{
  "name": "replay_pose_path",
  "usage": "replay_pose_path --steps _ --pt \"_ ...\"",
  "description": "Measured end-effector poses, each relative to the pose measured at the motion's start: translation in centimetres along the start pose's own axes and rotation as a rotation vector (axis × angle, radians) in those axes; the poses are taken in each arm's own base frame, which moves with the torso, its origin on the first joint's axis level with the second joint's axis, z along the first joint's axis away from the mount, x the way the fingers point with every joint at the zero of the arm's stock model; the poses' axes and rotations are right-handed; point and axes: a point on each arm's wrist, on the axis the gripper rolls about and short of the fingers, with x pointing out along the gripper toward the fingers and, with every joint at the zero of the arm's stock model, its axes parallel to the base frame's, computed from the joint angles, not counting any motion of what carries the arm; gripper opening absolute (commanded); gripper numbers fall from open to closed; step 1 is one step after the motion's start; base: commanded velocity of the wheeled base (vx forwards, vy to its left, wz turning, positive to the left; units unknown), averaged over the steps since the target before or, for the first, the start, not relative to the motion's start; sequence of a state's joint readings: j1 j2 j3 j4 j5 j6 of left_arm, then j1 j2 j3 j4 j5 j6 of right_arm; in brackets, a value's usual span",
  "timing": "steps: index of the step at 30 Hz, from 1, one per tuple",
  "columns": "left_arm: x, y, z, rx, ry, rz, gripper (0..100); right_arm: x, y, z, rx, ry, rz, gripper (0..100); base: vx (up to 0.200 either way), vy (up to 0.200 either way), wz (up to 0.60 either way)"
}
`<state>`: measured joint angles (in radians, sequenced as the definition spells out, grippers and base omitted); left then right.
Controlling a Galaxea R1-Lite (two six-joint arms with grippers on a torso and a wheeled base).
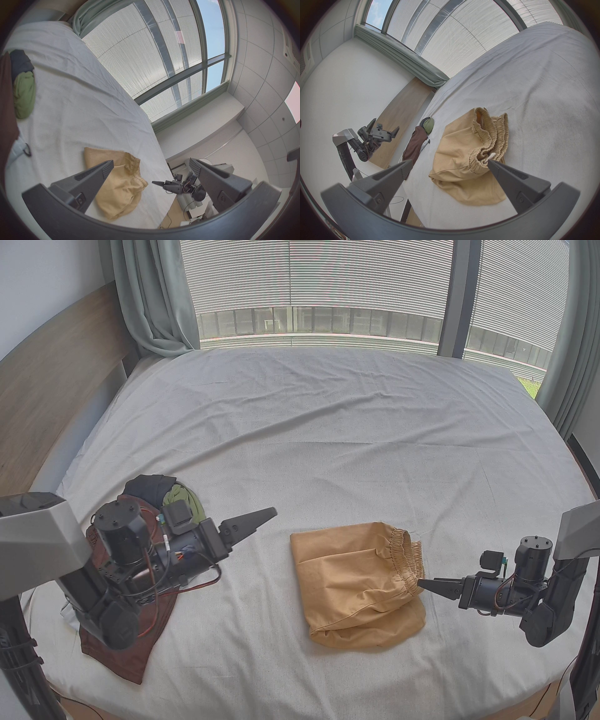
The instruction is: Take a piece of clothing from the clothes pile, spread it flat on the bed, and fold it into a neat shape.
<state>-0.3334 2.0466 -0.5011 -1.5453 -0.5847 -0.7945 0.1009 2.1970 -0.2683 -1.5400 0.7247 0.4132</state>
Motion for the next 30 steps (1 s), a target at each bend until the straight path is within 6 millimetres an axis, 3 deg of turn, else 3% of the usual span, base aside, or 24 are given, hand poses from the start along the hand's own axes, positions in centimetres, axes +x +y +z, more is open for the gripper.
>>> replay_pose_path --steps 5,11,20,30 --pt "-3.6 0.3 0.8 0.032 -0.005 0.045 100 0.0 -0.1 -0.4 0.007 0.013 -0.005 100 0.000 0.000 0.00" --pt "-5.9 0.6 1.3 0.042 -0.001 0.054 100 0.2 -0.6 -1.0 0.009 0.032 -0.016 100 0.000 0.000 0.00" --pt "-6.7 2.1 0.8 0.198 0.020 0.105 100 1.7 -2.4 -2.0 0.005 0.047 -0.080 100 0.000 0.000 0.00" --pt "-6.6 3.1 0.3 0.183 0.041 0.127 100 3.9 -3.2 -2.4 -0.007 0.044 -0.100 100 0.000 0.000 0.00"
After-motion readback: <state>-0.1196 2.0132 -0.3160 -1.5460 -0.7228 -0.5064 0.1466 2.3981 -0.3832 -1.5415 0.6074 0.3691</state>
